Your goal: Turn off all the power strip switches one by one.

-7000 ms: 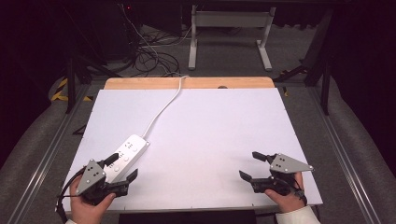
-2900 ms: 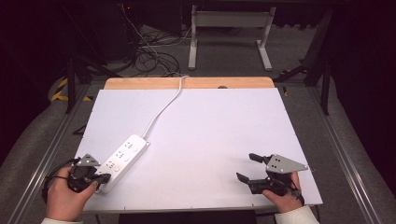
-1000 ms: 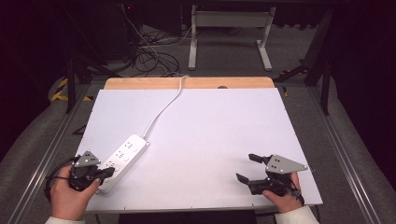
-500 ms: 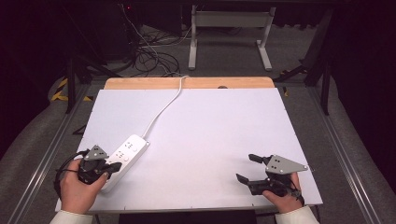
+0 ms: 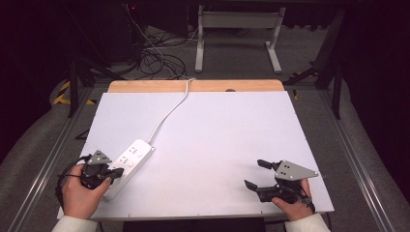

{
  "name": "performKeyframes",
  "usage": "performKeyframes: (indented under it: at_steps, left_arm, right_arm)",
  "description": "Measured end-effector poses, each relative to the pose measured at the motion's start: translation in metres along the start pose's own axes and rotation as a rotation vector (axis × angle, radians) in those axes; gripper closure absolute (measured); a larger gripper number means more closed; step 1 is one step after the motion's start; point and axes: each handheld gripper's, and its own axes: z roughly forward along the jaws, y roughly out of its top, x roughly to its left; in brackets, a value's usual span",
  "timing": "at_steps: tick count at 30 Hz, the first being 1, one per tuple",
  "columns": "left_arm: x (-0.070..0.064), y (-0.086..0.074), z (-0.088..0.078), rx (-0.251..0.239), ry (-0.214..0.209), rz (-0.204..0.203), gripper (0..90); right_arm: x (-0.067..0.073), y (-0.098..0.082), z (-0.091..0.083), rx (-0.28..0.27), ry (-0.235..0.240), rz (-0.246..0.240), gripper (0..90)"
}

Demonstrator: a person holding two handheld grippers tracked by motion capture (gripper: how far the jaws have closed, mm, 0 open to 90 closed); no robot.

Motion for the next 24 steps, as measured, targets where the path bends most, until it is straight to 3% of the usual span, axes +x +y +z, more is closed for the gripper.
performKeyframes:
  at_steps: [16, 24]
  left_arm:
    - [0.0007, -0.0010, 0.0037, 0.014, 0.015, 0.005, 90.0]
    - [-0.0030, 0.0003, 0.0047, 0.021, 0.037, 0.029, 90.0]
  right_arm:
    - [0.0002, 0.0000, 0.0000, 0.001, 0.000, 0.000, 18.7]
    - [0.0007, 0.0000, 0.0004, -0.001, 0.004, 0.003, 18.7]
